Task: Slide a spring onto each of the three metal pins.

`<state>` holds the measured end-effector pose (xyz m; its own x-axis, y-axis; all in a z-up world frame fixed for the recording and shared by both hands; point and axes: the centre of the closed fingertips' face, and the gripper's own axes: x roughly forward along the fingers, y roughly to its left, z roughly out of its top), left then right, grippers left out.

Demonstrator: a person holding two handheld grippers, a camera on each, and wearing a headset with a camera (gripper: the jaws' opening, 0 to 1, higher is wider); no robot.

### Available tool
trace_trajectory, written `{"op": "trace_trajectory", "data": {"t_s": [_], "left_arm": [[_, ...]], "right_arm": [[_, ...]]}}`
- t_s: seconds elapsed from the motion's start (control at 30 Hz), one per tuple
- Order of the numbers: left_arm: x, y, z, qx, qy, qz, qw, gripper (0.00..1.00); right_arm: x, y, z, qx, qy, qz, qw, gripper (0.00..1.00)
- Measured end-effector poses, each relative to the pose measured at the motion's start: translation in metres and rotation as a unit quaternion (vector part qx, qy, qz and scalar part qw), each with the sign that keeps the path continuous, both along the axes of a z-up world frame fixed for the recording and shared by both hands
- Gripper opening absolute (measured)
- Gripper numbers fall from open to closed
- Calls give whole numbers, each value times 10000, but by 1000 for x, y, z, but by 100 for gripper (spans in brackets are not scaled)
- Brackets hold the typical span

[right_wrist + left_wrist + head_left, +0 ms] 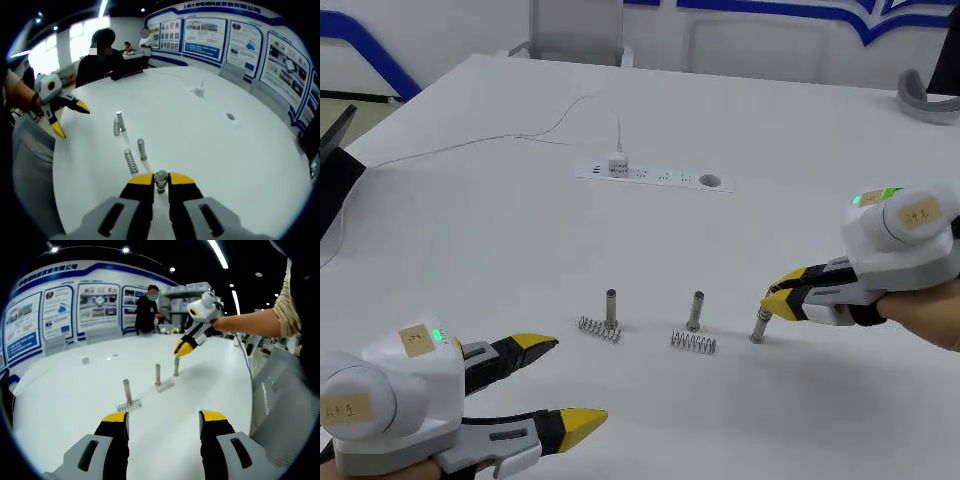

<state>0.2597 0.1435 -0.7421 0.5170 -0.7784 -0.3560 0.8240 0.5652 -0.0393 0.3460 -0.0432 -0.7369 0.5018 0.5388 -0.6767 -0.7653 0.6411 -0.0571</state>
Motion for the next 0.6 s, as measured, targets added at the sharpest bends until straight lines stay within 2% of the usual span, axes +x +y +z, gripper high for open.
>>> {"op": "trace_trajectory", "data": {"t_s": [0.3, 0.6], "left_arm": [[-2, 4, -1, 21, 30, 67, 10000, 57], [-3, 5, -3, 10, 48, 119, 9999, 57]], "right_arm": [[1, 2, -14, 51, 112, -48, 9999, 12], [2, 3, -29, -53, 225, -31, 9997, 12]]}}
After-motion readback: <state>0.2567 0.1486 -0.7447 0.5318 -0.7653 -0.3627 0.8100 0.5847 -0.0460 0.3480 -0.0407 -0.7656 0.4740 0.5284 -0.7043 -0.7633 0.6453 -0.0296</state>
